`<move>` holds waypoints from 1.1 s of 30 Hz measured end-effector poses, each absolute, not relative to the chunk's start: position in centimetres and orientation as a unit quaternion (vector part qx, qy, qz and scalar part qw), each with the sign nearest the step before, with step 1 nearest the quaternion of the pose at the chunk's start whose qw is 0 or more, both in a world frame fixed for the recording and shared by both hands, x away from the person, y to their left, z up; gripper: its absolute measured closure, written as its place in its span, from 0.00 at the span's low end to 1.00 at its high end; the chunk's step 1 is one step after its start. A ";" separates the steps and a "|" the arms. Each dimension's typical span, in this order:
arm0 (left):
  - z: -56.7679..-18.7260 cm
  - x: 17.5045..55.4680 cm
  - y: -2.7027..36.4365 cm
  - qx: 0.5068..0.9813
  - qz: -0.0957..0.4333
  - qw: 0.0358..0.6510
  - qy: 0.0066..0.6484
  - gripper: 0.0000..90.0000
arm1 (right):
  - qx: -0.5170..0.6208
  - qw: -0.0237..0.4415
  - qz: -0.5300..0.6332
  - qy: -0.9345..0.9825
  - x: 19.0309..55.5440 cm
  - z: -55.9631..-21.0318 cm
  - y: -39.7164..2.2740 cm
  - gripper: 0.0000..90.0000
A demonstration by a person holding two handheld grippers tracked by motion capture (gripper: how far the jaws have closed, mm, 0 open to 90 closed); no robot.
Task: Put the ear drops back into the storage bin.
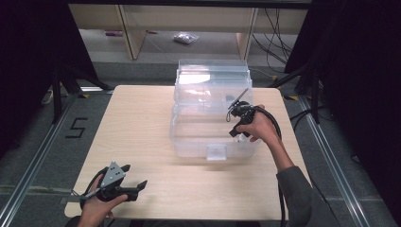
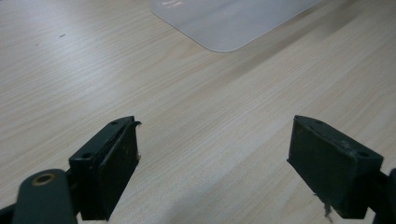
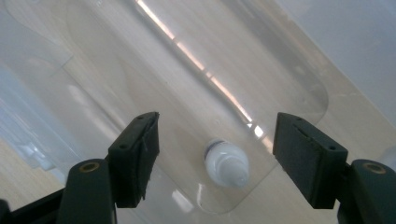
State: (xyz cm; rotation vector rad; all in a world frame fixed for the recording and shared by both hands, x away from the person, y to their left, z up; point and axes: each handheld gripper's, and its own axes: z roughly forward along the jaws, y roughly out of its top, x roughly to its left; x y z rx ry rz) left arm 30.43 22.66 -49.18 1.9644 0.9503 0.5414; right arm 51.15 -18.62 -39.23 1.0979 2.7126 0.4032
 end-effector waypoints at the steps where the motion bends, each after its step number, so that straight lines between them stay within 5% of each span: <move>1: -49.2 30.4 22.7 0.788 0.217 0.432 0.381 0.17 | 0.370 0.097 0.138 0.914 51.0 -39.1 -18.5 0.35; 33: -49.2 30.4 22.6 0.787 0.218 0.432 0.382 0.17 | 0.337 0.103 0.206 0.913 47.3 -37.3 -17.8 0.29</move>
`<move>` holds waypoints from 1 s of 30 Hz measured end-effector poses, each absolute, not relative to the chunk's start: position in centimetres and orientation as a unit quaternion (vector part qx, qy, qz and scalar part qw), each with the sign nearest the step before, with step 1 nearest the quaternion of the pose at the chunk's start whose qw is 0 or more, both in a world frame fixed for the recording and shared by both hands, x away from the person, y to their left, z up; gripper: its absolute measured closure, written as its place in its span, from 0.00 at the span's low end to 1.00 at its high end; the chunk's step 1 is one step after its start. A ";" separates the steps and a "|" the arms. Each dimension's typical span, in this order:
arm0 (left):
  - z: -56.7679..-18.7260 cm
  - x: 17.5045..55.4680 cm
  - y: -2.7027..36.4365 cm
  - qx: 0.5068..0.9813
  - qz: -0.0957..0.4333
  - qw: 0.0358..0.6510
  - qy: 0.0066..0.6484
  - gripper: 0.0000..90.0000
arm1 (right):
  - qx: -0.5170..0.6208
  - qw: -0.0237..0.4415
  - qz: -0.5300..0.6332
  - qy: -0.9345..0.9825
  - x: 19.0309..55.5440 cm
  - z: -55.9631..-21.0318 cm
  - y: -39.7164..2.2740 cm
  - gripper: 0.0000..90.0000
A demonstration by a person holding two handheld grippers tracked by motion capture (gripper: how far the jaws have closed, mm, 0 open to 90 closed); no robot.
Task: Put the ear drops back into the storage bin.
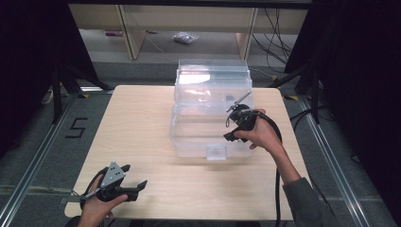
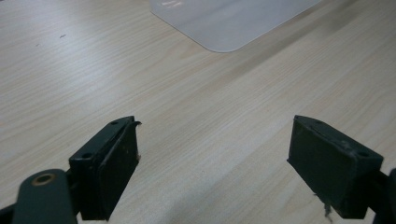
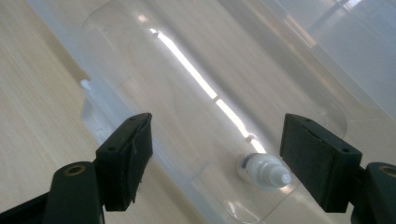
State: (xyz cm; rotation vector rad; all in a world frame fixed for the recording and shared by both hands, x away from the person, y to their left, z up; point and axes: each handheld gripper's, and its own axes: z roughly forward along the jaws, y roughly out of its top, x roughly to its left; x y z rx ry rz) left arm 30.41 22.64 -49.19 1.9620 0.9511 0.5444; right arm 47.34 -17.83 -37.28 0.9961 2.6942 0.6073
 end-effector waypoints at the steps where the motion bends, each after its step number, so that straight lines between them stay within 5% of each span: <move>1: -49.2 30.4 22.6 0.787 0.218 0.433 0.381 0.17 | 0.338 0.104 0.208 0.912 47.1 -37.3 -17.8 0.29; 30: -49.2 30.5 22.6 0.787 0.218 0.434 0.381 0.17 | 0.310 0.104 0.253 0.910 42.0 -37.8 -18.0 0.29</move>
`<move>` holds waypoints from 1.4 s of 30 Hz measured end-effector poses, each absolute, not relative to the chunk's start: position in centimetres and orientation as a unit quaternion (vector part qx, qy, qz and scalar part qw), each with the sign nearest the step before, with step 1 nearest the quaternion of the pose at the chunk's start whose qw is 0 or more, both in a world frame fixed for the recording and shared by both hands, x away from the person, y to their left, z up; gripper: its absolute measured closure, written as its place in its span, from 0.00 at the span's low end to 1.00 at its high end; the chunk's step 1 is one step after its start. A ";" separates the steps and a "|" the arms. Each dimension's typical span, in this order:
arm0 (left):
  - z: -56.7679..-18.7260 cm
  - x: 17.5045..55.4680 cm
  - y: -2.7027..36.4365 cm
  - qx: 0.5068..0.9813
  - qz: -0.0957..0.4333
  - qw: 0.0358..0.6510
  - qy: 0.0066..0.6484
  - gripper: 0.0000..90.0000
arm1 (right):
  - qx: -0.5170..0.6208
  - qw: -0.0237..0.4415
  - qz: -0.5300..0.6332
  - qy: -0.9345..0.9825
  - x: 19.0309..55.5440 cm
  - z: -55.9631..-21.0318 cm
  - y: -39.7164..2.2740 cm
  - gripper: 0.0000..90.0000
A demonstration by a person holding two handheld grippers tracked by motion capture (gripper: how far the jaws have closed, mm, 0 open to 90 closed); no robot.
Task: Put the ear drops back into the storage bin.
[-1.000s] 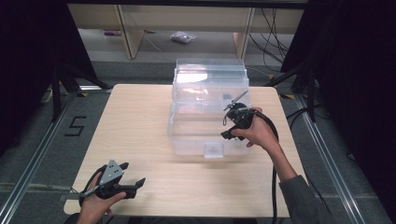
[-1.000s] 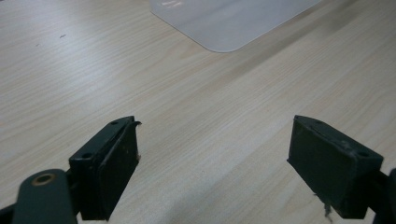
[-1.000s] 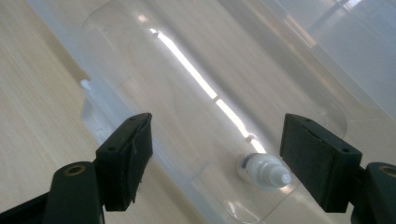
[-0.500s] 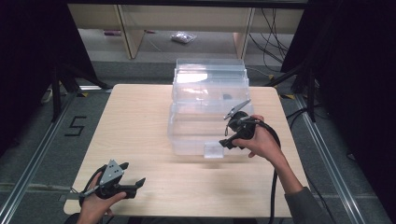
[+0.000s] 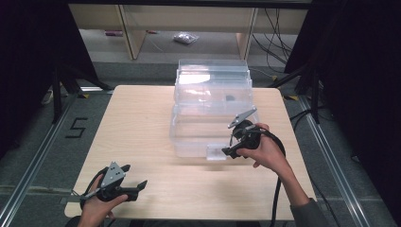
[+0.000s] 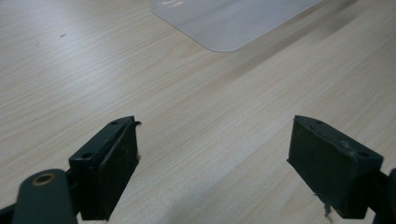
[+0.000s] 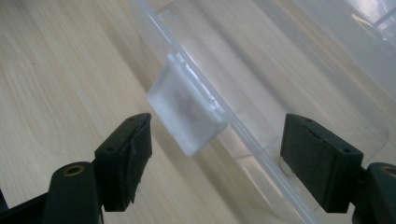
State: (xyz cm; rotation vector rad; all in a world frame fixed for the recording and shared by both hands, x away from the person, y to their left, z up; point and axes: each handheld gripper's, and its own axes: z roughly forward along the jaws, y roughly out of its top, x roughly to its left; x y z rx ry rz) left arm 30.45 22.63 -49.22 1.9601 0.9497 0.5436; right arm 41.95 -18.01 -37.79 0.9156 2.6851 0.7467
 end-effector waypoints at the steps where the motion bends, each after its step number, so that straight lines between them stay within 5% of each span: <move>1: -49.2 30.4 22.6 0.787 0.218 0.434 0.381 0.17 | 0.305 0.102 0.259 0.911 41.8 -37.8 -18.0 0.29; 42: -49.2 30.4 22.6 0.787 0.219 0.433 0.381 0.17 | 0.262 0.107 0.295 0.913 36.9 -40.8 -18.0 0.26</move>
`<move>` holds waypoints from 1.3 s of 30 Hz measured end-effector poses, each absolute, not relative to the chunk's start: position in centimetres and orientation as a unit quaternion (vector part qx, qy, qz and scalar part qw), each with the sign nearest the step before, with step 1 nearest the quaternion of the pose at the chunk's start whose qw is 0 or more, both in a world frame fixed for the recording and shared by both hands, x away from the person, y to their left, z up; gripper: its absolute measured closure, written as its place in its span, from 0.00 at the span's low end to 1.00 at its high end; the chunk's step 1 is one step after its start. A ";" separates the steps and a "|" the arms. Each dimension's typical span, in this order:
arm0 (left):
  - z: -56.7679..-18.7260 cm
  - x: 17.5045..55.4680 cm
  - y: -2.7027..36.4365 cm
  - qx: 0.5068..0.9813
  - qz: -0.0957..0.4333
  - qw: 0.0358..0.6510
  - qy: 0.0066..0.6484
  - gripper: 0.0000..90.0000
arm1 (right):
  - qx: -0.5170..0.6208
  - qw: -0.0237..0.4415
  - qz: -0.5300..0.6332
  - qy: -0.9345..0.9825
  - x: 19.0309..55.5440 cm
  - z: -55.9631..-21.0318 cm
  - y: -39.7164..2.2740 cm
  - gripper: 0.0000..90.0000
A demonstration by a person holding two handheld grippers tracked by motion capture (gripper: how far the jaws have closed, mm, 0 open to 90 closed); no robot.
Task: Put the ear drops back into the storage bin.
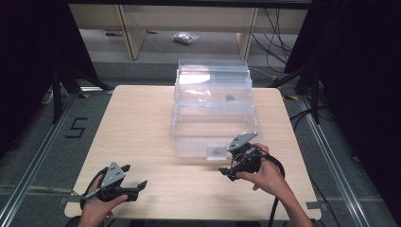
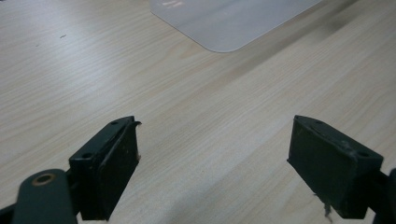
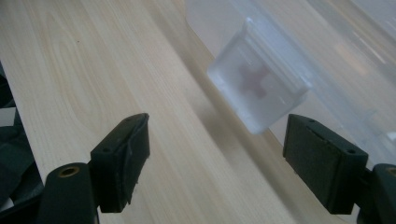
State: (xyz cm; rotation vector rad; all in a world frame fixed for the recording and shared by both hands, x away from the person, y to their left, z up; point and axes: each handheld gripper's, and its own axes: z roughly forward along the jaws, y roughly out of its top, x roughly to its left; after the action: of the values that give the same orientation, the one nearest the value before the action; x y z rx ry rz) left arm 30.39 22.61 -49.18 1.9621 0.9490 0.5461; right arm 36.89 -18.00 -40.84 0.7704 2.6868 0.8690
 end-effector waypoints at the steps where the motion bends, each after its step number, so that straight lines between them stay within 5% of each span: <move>1: -49.2 30.4 22.6 0.787 0.219 0.432 0.381 0.17 | 0.269 0.106 0.295 0.911 36.7 -41.1 -18.0 0.26; 39: -49.2 30.4 22.6 0.788 0.217 0.433 0.380 0.17 | 0.308 0.097 0.328 0.888 34.4 -46.8 -21.4 0.27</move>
State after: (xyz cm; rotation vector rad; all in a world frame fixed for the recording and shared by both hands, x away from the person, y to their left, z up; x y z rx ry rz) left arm 30.40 22.59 -49.18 1.9637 0.9479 0.5420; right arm 34.43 -21.44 -46.85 0.9128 2.6292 0.9709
